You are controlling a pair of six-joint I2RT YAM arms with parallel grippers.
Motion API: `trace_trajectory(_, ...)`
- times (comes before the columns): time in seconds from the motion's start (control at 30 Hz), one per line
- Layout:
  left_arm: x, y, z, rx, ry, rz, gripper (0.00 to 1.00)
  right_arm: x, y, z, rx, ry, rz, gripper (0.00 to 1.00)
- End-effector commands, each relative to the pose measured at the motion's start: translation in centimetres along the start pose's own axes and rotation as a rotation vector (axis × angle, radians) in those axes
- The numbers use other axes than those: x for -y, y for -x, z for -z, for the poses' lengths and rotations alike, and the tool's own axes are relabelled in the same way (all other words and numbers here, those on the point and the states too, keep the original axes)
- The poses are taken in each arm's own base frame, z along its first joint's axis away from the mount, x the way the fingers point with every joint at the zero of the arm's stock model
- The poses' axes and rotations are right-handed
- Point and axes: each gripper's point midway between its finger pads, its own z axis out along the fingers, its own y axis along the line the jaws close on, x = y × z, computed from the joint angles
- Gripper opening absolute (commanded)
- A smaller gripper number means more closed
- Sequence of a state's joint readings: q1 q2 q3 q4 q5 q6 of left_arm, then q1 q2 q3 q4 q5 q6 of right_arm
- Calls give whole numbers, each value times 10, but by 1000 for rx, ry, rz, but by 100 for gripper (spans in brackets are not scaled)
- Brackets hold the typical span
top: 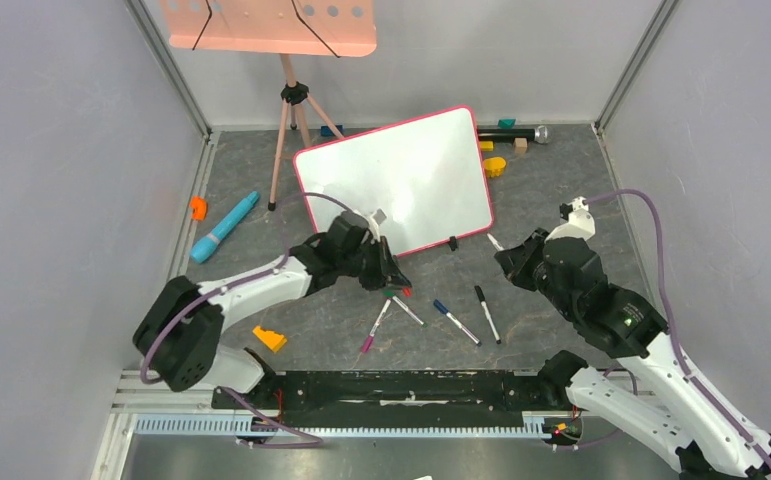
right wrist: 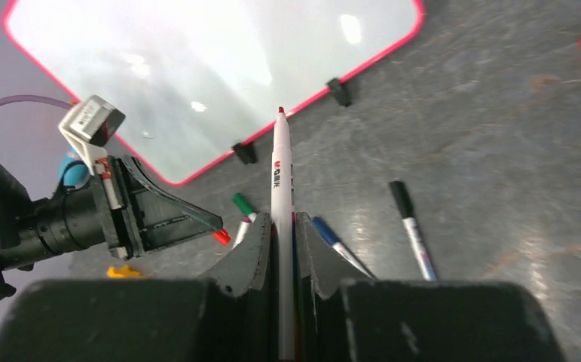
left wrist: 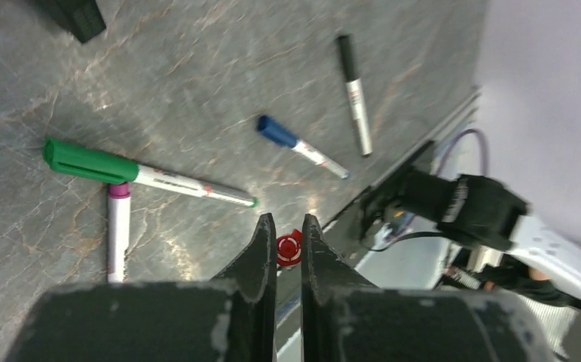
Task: Write a sentence on the whiteboard
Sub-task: Place the pen cap at the center of the board, then move the whiteboard to the center of the board.
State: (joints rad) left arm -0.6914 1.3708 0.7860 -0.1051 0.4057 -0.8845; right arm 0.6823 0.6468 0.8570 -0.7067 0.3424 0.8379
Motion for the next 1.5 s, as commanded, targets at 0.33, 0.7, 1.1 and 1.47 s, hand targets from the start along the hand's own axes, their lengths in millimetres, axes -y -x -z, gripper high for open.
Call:
trace_trajectory(0.33, -25, -27, -60, -106, 118, -136, 21, 36, -17, 18, -106, -123, 142, 0)
trace_trajectory(0.7, -9, -26, -33, -97, 107, -153, 60, 56, -32, 20, -228, -328, 102, 0)
trace_trajectory(1.1, 25, -15, 42, 25, 87, -203, 68, 44, -25, 14, -390, -411, 302, 0)
trace_trajectory(1.47, 18, 16, 108, 201, 153, -250, 100, 51, 86, -54, -147, -409, 347, 0)
